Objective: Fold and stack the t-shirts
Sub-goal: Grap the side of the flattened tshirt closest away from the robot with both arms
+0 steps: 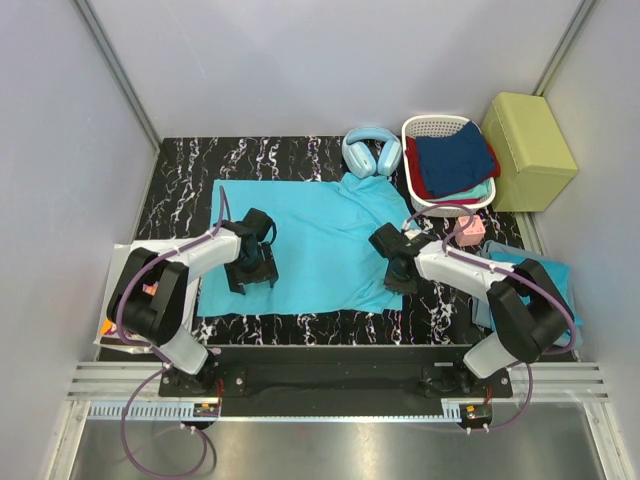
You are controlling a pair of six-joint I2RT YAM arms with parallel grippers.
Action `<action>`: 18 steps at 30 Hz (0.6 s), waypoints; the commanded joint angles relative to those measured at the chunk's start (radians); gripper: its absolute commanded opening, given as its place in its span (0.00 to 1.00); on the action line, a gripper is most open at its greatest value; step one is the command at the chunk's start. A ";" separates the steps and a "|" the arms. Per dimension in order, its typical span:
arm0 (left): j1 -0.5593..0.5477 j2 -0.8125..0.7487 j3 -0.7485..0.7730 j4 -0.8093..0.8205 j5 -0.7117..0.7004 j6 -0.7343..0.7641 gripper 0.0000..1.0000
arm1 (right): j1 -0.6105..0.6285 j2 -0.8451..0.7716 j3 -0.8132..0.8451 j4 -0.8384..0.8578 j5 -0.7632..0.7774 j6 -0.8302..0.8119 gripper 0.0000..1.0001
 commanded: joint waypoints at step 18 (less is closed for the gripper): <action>-0.017 0.011 0.026 -0.003 0.015 -0.013 0.75 | -0.049 -0.060 -0.085 0.132 -0.068 0.008 0.24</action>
